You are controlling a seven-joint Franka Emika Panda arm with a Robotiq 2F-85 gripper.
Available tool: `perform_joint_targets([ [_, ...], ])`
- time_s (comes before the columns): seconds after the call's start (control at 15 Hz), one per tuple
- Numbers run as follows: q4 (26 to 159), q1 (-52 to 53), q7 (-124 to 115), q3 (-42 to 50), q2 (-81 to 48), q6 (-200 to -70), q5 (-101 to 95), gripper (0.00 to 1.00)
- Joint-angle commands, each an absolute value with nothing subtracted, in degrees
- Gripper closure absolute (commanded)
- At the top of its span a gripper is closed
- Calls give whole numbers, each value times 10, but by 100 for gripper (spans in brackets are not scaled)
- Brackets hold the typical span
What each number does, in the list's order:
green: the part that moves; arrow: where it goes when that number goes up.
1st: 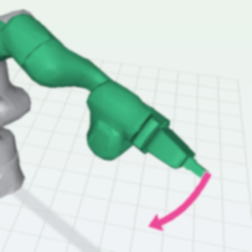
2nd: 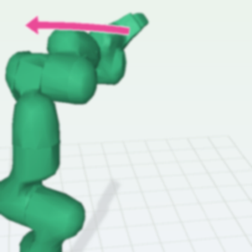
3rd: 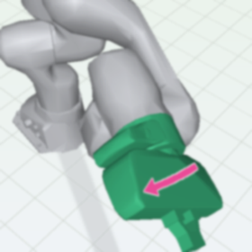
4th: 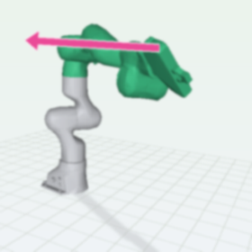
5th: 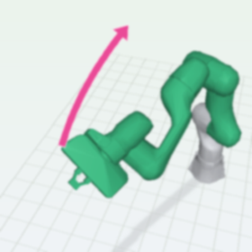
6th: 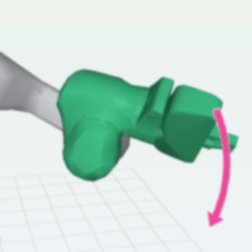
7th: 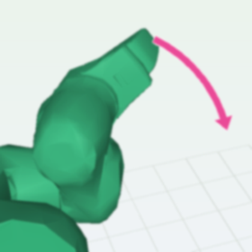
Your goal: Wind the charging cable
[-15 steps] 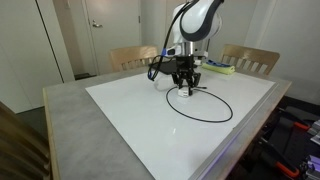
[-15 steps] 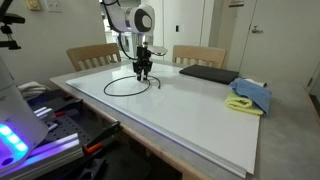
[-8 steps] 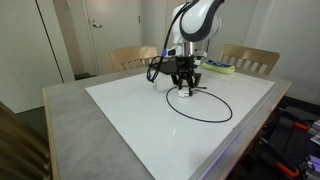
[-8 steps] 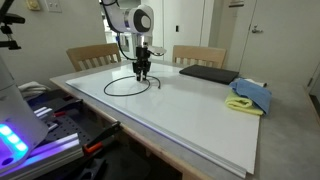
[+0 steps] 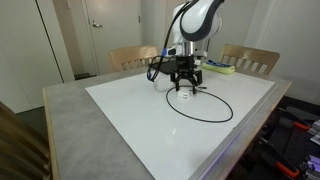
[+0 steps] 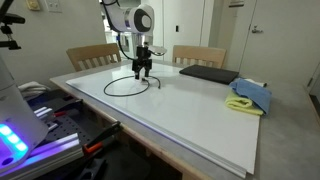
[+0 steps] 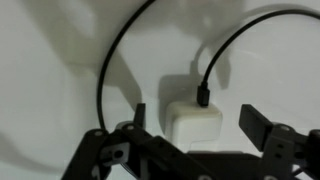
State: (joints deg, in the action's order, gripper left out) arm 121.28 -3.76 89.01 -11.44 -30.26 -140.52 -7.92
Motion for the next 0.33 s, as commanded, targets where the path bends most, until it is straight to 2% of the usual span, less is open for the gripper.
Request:
perform_joint_targets([
  [0.0, 1219, -36, 875, -109, -273, -1394, -56, 0],
  [0.27, 1224, -42, 846, -115, -239, -1380, -17, 0],
])
